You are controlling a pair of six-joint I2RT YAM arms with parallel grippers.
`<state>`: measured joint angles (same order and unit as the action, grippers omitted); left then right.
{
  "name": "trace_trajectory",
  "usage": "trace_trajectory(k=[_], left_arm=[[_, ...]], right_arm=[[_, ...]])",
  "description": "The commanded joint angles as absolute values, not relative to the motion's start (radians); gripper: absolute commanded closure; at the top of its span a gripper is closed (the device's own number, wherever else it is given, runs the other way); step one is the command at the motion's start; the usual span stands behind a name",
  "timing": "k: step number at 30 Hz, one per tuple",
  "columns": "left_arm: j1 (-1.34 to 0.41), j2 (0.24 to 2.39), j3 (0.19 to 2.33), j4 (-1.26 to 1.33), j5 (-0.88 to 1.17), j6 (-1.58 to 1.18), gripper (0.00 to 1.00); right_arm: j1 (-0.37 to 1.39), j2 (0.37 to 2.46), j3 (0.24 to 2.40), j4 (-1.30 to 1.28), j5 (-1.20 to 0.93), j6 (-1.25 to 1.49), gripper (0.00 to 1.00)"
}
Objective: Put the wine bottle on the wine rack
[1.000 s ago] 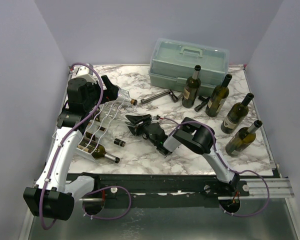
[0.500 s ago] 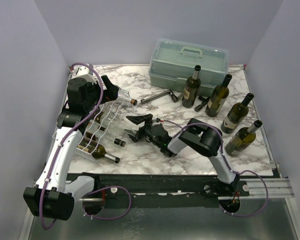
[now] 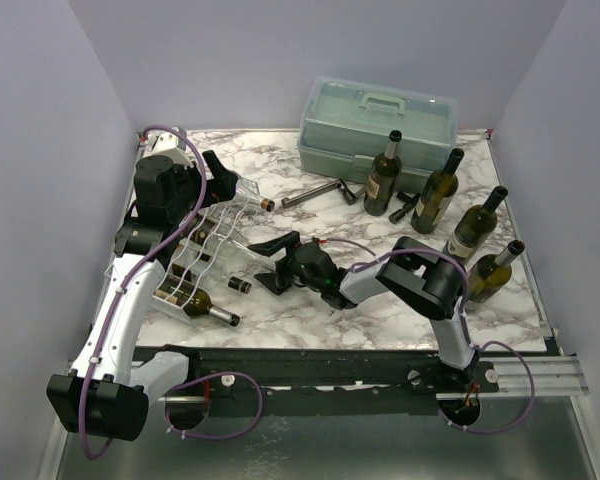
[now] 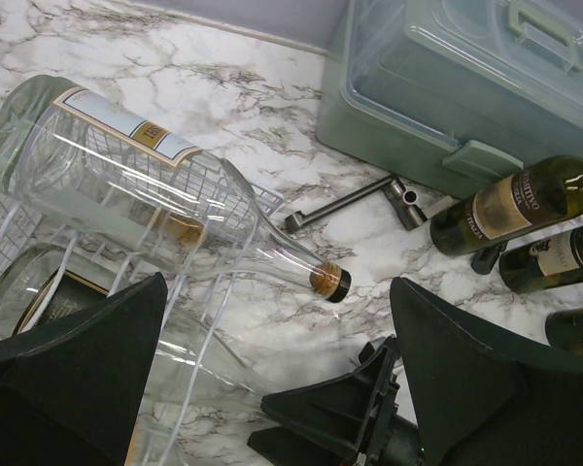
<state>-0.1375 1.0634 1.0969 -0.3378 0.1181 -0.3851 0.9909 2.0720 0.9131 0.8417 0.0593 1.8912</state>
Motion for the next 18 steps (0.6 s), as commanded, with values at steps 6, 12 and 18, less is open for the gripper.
trace_trajectory(k=[6, 12, 18], left_arm=[[-0.132, 1.058, 1.084, -0.320, 0.142, -0.391, 0.01], [-0.132, 1.057, 1.083, -0.320, 0.141, -0.393, 0.01], [-0.133, 1.060, 1.084, -0.318, 0.146, -0.395, 0.01]], right_arm=[[1.003, 1.982, 0.797, 0.638, 0.063, 1.798, 0.04], [0.984, 1.884, 0.729, 0.538, 0.145, 1.717, 0.07], [0.933, 1.851, 0.725, 0.501, 0.115, 1.594, 0.16]])
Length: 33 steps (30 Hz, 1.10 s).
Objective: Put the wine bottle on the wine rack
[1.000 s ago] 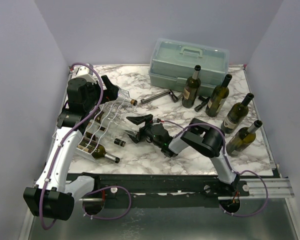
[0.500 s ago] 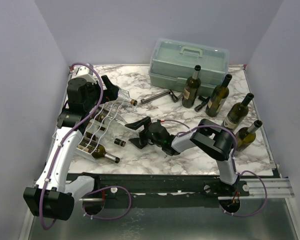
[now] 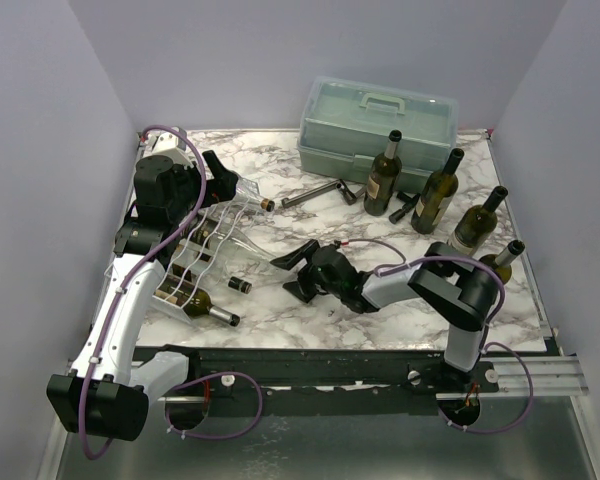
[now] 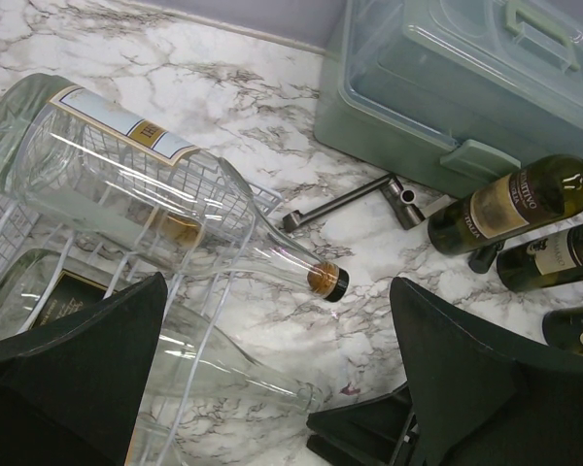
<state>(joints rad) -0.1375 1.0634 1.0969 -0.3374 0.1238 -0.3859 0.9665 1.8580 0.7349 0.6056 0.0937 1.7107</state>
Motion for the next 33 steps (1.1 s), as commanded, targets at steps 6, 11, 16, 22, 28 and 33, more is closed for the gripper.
trace_trajectory(k=[6, 11, 16, 22, 28, 33], left_arm=[[-0.133, 1.063, 1.083, -0.318, 0.146, -0.395, 0.01], [-0.132, 1.066, 1.083, -0.318, 0.147, -0.395, 0.01], [-0.133, 1.069, 1.083, -0.318, 0.149, -0.396, 0.01], [-0.132, 1.075, 1.083, -0.319, 0.150, -0.397, 0.02], [-0.132, 1.078, 1.083, -0.316, 0.154, -0.397, 0.02], [-0.133, 1.077, 1.083, -0.316, 0.153, -0.397, 0.02]], right_arm=[[0.895, 1.881, 0.725, 0.609, 0.041, 1.528, 0.30], [0.871, 1.887, 0.763, 0.620, 0.006, 1.467, 0.37], [0.871, 1.913, 0.815, 0.645, -0.058, 1.436, 0.49], [0.871, 1.953, 0.864, 0.707, -0.106, 1.436, 0.57], [0.871, 1.984, 0.934, 0.699, -0.124, 1.437, 0.61], [0.871, 2.014, 0.988, 0.684, -0.138, 1.435, 0.62]])
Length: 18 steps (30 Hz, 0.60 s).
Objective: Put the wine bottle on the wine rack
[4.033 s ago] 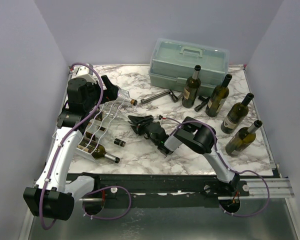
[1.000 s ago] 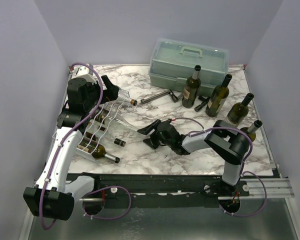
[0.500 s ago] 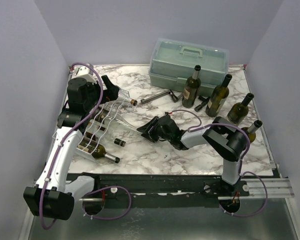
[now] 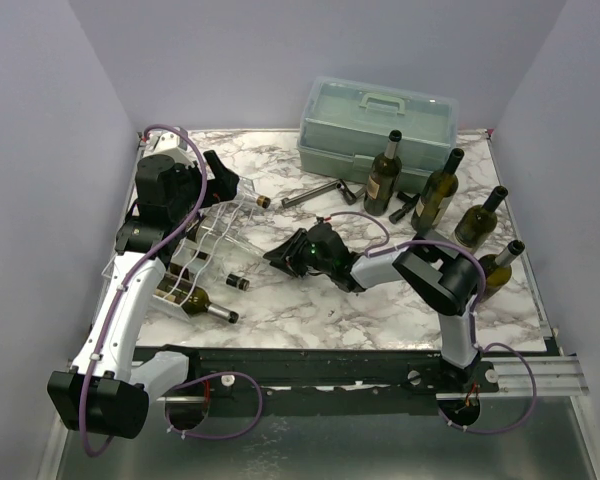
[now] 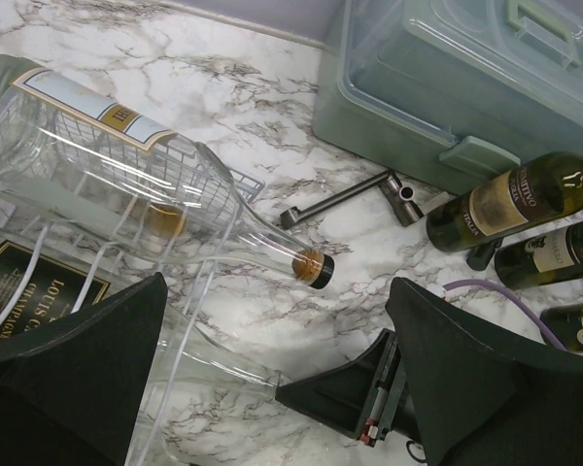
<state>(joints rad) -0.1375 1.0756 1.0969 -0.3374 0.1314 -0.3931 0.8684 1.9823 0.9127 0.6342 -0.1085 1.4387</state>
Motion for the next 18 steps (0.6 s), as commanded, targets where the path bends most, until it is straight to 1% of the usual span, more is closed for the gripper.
trace_trajectory(k=[1, 8, 12, 18], left_arm=[[-0.132, 1.077, 1.083, -0.316, 0.153, -0.397, 0.02], [-0.132, 1.075, 1.083, -0.316, 0.155, -0.397, 0.01], [-0.132, 1.074, 1.082, -0.316, 0.147, -0.397, 0.02], [-0.132, 1.077, 1.078, -0.316, 0.130, -0.392, 0.02]], right_arm=[[0.871, 2.018, 0.991, 0.686, -0.142, 1.437, 0.63], [0.871, 2.009, 0.972, 0.702, -0.137, 1.417, 0.60], [0.871, 2.012, 0.939, 0.780, -0.142, 1.411, 0.61], [0.871, 2.029, 0.948, 0.758, -0.142, 1.365, 0.62]])
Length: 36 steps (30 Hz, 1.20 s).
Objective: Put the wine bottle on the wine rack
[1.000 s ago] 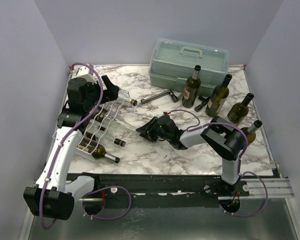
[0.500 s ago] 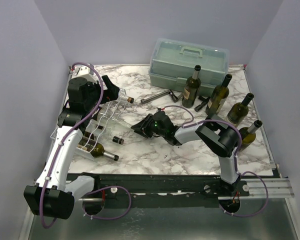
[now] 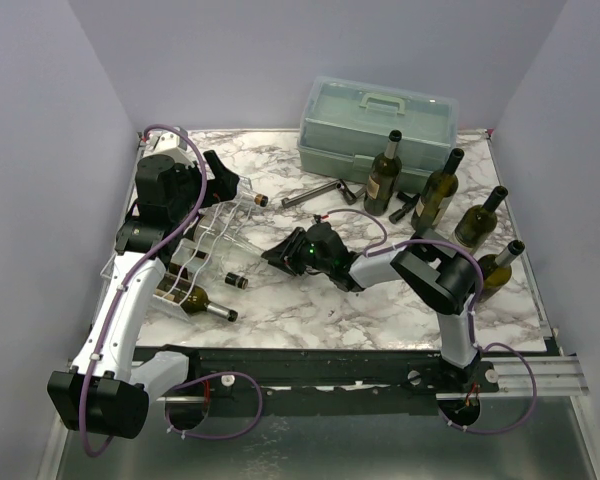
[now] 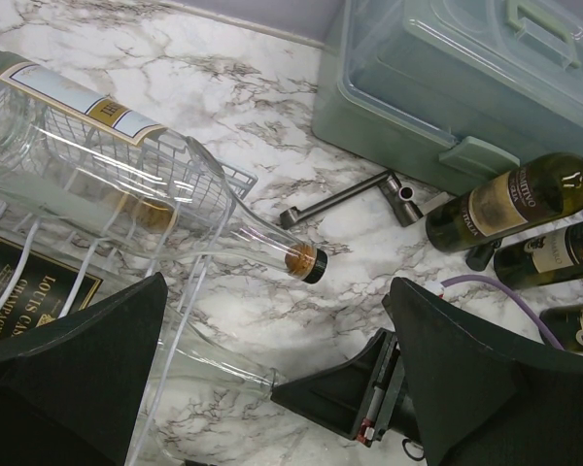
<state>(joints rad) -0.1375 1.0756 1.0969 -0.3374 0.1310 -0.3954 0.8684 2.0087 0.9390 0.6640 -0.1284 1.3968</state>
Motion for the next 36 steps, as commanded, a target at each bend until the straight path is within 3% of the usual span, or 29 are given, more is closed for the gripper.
trace_trajectory(k=[1, 4, 12, 16, 21, 36], left_arm=[[-0.132, 1.079, 1.078, -0.317, 0.131, -0.393, 0.02], [-0.132, 1.084, 1.078, -0.316, 0.133, -0.394, 0.01], [-0.132, 1.089, 1.078, -0.316, 0.137, -0.396, 0.02], [-0.133, 1.086, 1.077, -0.316, 0.138, -0.396, 0.01], [-0.133, 1.085, 1.077, -0.316, 0.140, -0.396, 0.02], [-0.138, 1.075, 1.080, -0.316, 0.147, -0.399, 0.02]], right_arm=[[0.871, 2.031, 0.946, 0.758, -0.142, 1.362, 0.62], [0.871, 2.026, 0.932, 0.761, -0.142, 1.362, 0.56], [0.871, 1.953, 0.880, 0.746, -0.114, 1.330, 0.21], [0.871, 1.910, 0.867, 0.694, -0.108, 1.299, 0.13], [0.871, 1.848, 0.852, 0.611, -0.080, 1.260, 0.08], [0.871, 1.513, 0.841, 0.159, 0.166, 0.844, 0.08]])
